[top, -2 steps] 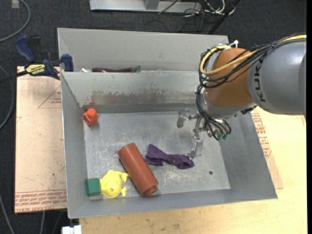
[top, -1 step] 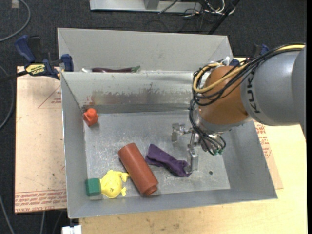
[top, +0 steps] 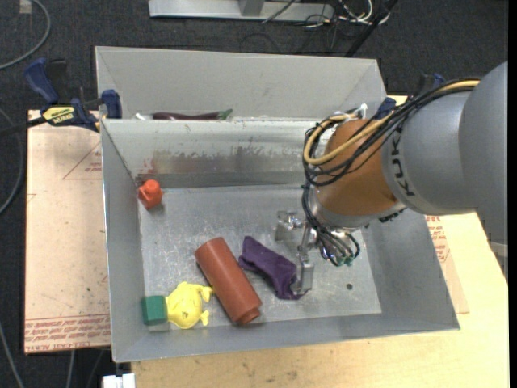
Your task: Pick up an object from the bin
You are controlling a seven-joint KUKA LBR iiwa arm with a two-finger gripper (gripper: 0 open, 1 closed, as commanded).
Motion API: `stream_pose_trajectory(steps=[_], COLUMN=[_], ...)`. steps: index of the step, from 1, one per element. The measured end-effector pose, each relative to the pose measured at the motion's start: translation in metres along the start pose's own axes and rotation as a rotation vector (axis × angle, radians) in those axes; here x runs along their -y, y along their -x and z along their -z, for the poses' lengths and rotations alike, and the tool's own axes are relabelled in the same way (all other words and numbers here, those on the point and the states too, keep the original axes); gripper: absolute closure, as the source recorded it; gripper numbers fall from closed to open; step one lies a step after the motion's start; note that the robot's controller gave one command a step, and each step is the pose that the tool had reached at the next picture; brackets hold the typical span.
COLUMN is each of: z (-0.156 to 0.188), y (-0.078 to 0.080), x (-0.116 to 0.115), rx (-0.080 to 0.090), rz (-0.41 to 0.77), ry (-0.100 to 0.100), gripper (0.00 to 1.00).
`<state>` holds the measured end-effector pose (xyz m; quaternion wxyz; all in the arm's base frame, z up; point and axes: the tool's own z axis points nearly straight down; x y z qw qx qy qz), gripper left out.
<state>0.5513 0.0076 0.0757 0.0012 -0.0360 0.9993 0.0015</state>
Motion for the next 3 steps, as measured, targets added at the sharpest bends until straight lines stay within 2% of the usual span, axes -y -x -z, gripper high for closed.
stream_pose_trajectory(steps=[1,2,3], z=[-0.005,-0.005,0.132], y=[-0.007,-0.007,-0.009], x=[-0.043,-0.043,-0.051], rx=[0.002,0.002,0.006], rz=[-0.101,-0.101,-0.073], ry=[0.000,0.000,0.000], gripper=[1.00,1.00,1.00])
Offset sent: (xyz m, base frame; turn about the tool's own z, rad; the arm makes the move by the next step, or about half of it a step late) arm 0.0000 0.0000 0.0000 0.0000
